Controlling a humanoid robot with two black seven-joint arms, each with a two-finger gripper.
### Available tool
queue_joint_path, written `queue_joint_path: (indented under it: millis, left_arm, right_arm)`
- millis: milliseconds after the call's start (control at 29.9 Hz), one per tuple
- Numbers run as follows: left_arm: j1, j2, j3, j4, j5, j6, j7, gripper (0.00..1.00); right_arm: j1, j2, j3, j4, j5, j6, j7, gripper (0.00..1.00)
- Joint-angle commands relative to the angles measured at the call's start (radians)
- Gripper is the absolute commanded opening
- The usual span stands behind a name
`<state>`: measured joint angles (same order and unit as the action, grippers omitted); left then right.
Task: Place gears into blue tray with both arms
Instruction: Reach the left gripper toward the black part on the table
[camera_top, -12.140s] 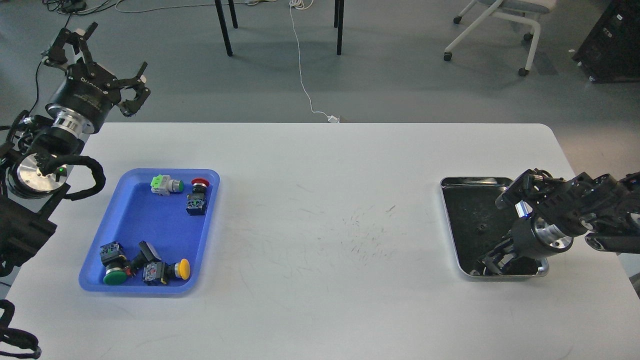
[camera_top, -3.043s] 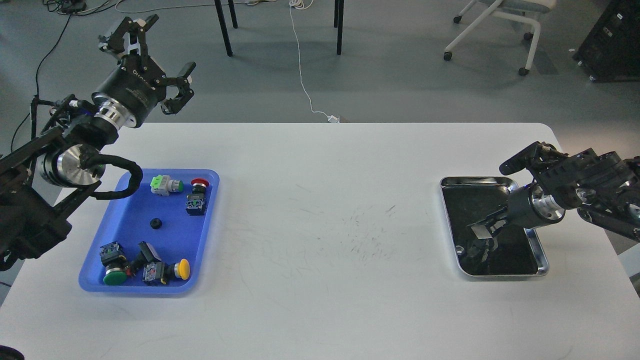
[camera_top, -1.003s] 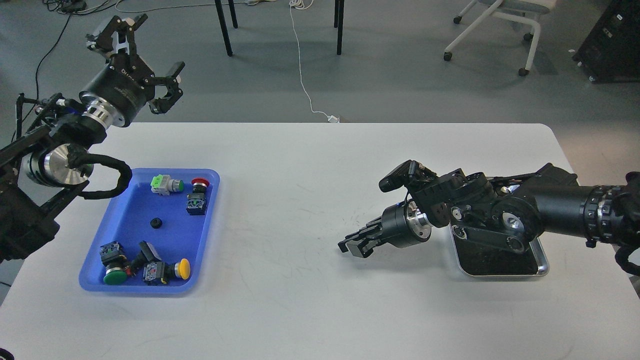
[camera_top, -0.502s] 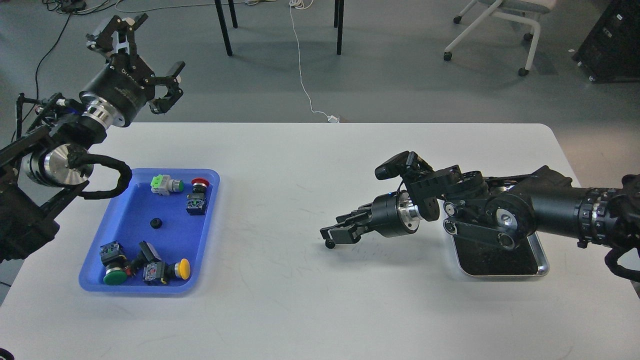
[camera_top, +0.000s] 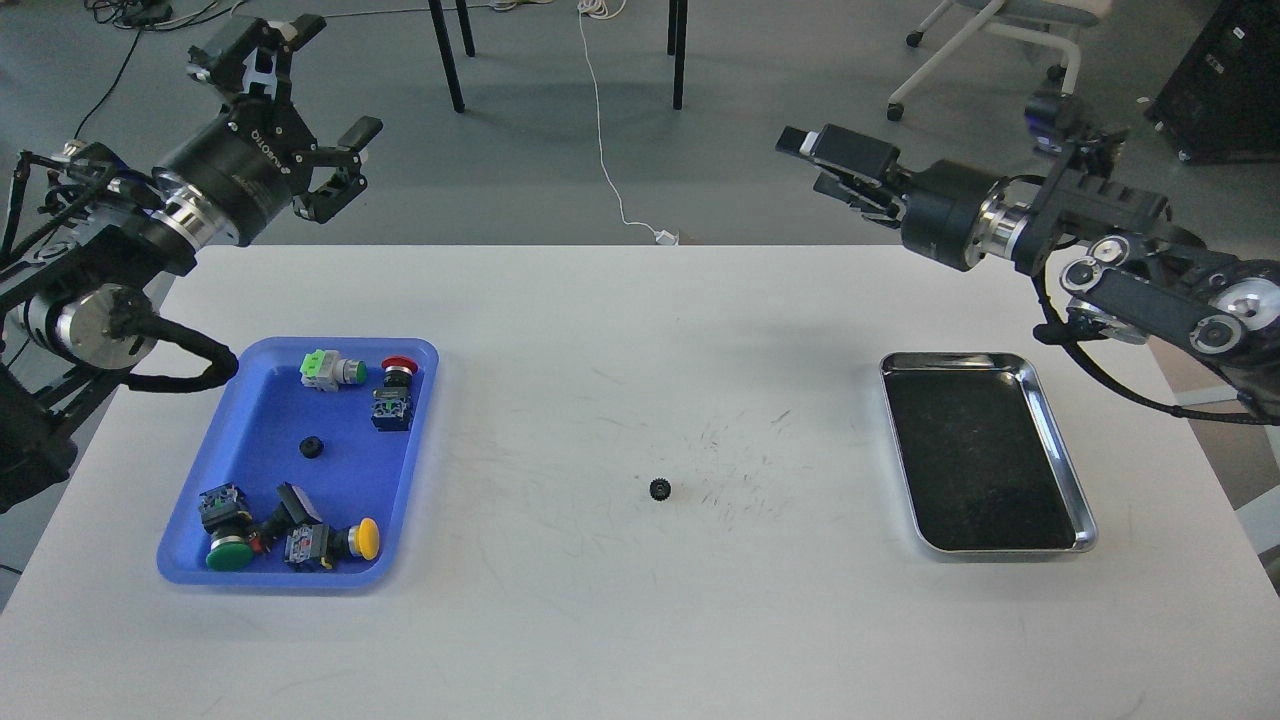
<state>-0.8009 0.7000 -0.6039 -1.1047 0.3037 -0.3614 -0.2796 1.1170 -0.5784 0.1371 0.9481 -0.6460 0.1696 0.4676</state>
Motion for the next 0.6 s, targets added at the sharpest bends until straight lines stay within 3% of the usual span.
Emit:
queue_joint_path:
  millis: [0,368,569]
  left_arm:
    - [0.0,-0.002,-0.008,-0.079,0.259,-0.019,-0.006,0.98]
    - [0.02,-0.161,0.012,-0.239,0.958,0.018,-0.004,0.97]
    - [0.014,-0.25,0.096,-0.248,1.257,0.033,-0.003,0.92]
  right_arm:
    - [-0.072,-0.053,0.108,-0.005,0.175,0.02,-0.009,0.98]
    - [-0.224,-0.188,0.185,-0.017,0.684,0.132,-0.009,0.98]
    - [-0.342,-0.204,0.193,-0.06,0.733,0.214,0.003,0.98]
